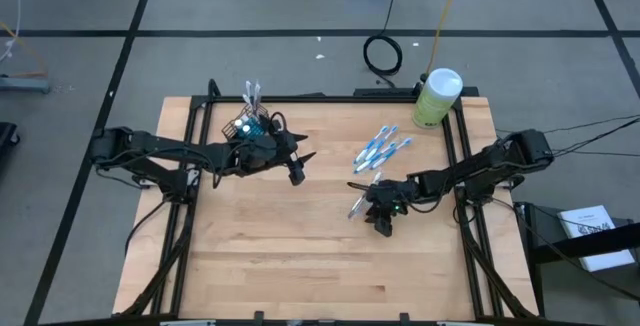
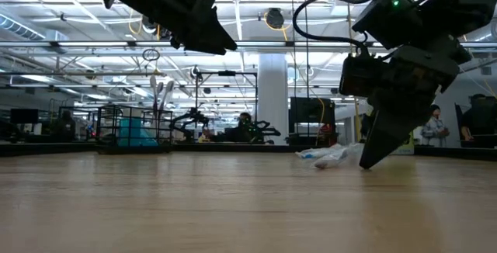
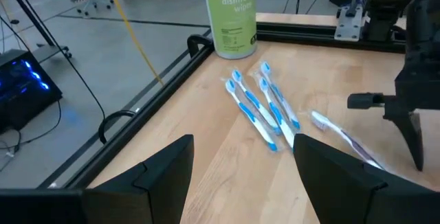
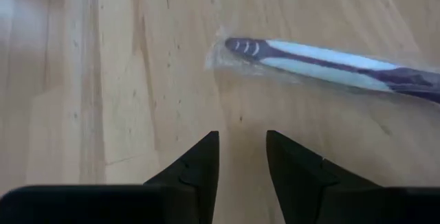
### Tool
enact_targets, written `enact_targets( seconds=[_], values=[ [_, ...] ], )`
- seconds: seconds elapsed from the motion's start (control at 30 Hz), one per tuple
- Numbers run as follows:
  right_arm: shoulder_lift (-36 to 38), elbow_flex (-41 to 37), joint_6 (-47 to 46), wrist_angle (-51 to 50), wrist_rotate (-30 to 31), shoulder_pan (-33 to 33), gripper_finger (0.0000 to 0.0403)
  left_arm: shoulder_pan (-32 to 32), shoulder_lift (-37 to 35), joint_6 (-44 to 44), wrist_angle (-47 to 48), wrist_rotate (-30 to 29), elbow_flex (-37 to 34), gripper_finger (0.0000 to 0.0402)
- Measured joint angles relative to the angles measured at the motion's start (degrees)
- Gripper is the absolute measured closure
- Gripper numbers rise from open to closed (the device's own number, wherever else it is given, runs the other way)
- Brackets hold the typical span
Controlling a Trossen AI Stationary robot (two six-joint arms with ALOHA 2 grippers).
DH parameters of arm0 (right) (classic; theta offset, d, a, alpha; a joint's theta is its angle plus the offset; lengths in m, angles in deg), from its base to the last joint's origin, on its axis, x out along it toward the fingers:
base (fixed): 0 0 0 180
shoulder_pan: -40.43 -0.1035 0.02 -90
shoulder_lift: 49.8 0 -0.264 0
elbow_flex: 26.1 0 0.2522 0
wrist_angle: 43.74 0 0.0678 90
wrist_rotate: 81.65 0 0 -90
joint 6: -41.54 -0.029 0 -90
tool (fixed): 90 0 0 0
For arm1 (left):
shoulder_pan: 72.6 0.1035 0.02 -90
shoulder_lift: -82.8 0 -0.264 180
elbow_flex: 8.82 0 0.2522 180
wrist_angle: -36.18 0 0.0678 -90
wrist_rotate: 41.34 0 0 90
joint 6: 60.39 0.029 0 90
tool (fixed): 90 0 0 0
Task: Pick & Place toothbrushing station
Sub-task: Put the purple toothbrush into the right compartment of the wire organizer
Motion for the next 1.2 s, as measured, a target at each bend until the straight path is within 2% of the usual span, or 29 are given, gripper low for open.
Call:
enact_targets(
  seconds=[0.17, 0.33, 0.67, 0.77, 0.87, 1.07, 1.2],
  values=[
    [0.41, -0.39, 3.06, 6.73, 2.06, 0.31, 0.0305, 0.02, 0.0, 0.0, -0.03, 0.0, 0.0, 0.0147],
    [-0.82, -0.15, 10.13, 20.49, 9.92, 0.54, 0.0307, 0.0, 0.0, 0.0, -0.02, 0.0, 0.0, 0.0147],
    [-8.23, -0.11, 12.62, 22.03, 10.53, 1.84, 0.0308, 0.0, 0.0, 0.01, 0.0, -0.02, 0.0, 0.0147],
    [-9.44, 0.0, 11.3, 21.36, 6.14, 1.84, 0.031, 0.0, 0.0, 0.02, 0.0, -0.02, 0.0, 0.0147],
    [-8.78, 0.04, 8.2, 18.05, -1.5, 1.82, 0.031, 0.0, 0.0, 0.02, 0.01, -0.02, 0.0, 0.0147],
    [-3.13, -0.14, -0.37, 8.29, -15.64, -0.12, 0.0316, 0.0, 0.0, 0.02, 0.04, -0.04, 0.0, 0.0147],
    [2.08, -0.15, -6.58, -1.48, -19.28, -1.21, 0.0323, 0.0, 0.0, 0.04, 0.32, -0.04, 0.0, 0.0147]
  ],
)
